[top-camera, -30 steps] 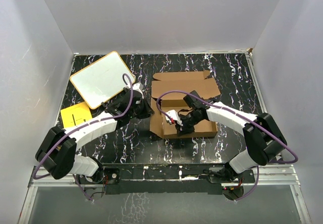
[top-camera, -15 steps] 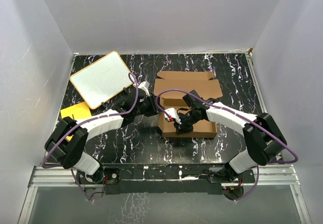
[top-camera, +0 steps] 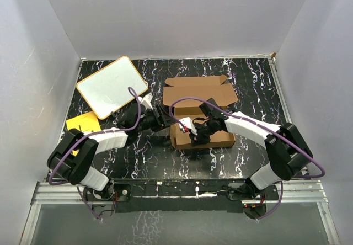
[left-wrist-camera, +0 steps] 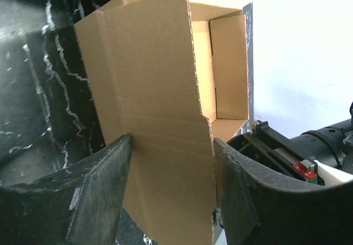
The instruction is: Fold the paper box
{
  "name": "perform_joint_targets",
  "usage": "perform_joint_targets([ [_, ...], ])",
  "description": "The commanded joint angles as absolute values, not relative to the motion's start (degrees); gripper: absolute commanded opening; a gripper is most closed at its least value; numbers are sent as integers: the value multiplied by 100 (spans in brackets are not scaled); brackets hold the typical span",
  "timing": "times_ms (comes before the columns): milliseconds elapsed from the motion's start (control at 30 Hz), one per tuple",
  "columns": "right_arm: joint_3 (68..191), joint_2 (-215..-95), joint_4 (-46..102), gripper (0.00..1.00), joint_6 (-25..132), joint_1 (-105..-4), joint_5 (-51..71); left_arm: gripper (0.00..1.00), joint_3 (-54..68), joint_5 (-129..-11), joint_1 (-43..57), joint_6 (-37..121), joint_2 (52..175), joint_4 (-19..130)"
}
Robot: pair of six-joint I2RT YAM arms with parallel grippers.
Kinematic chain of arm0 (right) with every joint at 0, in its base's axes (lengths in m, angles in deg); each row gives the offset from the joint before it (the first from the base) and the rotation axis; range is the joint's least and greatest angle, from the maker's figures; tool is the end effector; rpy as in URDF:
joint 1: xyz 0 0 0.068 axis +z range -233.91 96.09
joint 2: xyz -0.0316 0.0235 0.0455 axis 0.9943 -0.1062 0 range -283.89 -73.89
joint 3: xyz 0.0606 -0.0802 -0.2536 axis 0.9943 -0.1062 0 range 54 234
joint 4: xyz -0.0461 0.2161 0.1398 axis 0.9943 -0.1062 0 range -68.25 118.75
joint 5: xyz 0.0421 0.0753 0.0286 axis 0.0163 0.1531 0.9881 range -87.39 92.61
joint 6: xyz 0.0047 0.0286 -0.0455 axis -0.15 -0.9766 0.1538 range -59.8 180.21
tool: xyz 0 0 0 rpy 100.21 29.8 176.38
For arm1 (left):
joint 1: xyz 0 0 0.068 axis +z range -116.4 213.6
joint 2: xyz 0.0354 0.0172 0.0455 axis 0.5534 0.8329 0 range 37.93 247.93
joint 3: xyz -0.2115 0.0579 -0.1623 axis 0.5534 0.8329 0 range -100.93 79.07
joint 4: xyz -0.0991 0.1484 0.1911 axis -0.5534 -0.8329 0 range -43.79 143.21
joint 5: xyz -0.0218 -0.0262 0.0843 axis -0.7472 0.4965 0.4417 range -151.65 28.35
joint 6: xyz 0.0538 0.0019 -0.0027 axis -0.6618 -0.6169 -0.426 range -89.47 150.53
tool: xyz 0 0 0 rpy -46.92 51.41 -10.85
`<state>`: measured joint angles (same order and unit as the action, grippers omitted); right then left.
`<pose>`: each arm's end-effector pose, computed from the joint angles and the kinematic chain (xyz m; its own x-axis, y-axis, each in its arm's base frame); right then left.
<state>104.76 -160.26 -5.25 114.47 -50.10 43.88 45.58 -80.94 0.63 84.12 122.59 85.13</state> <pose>0.2134 0.1712 0.1886 0.0395 -0.7077 -0.7054 -0.9880 -0.1332 0.0783 0.2430 -0.1717 0.1876 -0.7882 -0.3941 -0.4728 0.2376 0.5137 -0.8244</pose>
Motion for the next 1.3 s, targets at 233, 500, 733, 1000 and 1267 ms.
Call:
perform_joint_targets([
  [233, 10484, -16070, -166, 10, 11461, -4963, 4435, 74, 5148, -9202, 329, 9323, 12468, 11092],
  [500, 10487, -16081, -161, 10, 11452, -4963, 4422, 71, 5334, -9114, 396, 9491, 12658, 11398],
  [733, 10485, -16081, -163, 10, 11452, -4964, 4421, 46, 5340, -9100, 465, 9591, 12944, 11370],
  [1000, 10484, -16086, -161, 10, 11443, -4965, 4426, 40, 4848, -8829, 460, 8707, 12752, 9500],
  [1267, 10487, -16106, -159, 10, 11443, -4963, 4435, 54, 4396, -8694, 368, 8167, 12741, 8572],
])
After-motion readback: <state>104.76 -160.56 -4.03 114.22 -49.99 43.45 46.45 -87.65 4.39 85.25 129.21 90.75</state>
